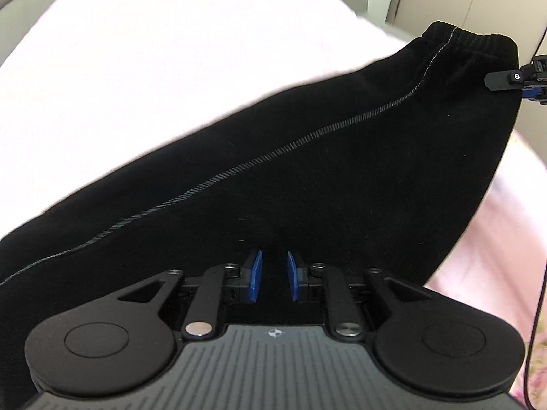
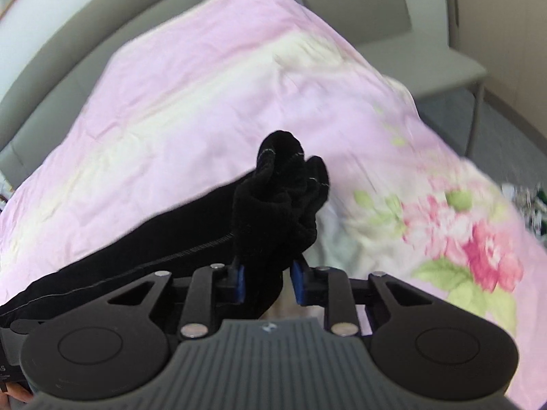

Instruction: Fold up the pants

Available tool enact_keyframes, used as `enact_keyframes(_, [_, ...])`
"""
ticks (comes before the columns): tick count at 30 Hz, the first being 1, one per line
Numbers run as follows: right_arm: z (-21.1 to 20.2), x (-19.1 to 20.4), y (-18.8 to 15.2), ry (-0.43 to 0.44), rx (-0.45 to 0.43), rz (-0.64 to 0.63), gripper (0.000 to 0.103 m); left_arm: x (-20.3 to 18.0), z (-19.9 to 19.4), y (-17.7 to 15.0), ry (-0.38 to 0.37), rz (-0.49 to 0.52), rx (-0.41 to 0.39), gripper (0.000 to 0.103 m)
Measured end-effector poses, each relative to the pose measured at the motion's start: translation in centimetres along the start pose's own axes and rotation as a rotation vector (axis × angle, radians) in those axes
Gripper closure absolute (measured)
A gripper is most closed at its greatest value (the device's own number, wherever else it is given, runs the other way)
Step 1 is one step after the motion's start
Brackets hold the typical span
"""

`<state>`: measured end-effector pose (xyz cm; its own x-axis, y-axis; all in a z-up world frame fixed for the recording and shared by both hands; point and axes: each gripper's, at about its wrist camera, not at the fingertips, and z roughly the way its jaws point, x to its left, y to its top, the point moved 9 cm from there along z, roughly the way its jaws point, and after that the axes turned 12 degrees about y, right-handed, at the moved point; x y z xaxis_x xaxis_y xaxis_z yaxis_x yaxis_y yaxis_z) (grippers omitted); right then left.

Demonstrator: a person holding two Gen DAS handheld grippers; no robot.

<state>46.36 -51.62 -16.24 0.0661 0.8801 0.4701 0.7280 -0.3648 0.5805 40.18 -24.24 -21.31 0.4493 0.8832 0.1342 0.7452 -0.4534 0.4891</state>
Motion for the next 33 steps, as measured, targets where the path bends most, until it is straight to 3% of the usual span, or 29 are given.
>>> enact_keyframes(6, [-2.0, 10.6, 2.5, 0.085, -0.028, -0.163, 0.085, 5.9, -5.8, -1.4, 0.057, 0.002, -0.052, 0.082])
enact_keyframes(11, [-1.0, 20.9, 2.0, 0.188, -0.004, -0.276, 0.086, 11.7, -9.5, -4.3, 0.033, -0.084, -0.076, 0.082])
enact_keyframes(15, [1.6, 28.5, -0.6, 0.272, 0.059, -0.339, 0.087, 16.1, -11.1, -7.2, 0.047, -0.145, -0.077, 0.081])
enact_keyframes(20, [7.0, 35.7, -6.5, 0.339, 0.186, -0.399, 0.088, 20.7, -11.9, -9.9, 0.064, -0.222, -0.056, 0.082])
enact_keyframes(23, [10.8, 38.4, -11.1, 0.358, 0.283, -0.407, 0.088, 23.4, -12.2, -12.0, 0.044, -0.284, -0.037, 0.082])
enact_keyframes(27, [15.5, 39.5, -18.4, 0.317, 0.430, -0.471, 0.088, 25.5, -11.7, -13.9, 0.021, -0.337, -0.018, 0.082])
enact_keyframes(32, [16.8, 38.9, -22.2, 0.270, 0.484, -0.624, 0.083, 25.8, -10.6, -14.5, -0.029, -0.396, -0.005, 0.082])
enact_keyframes(33, [16.4, 38.9, -22.3, 0.268, 0.483, -0.649, 0.074, 25.9, -10.2, -14.5, -0.040, -0.414, -0.006, 0.082])
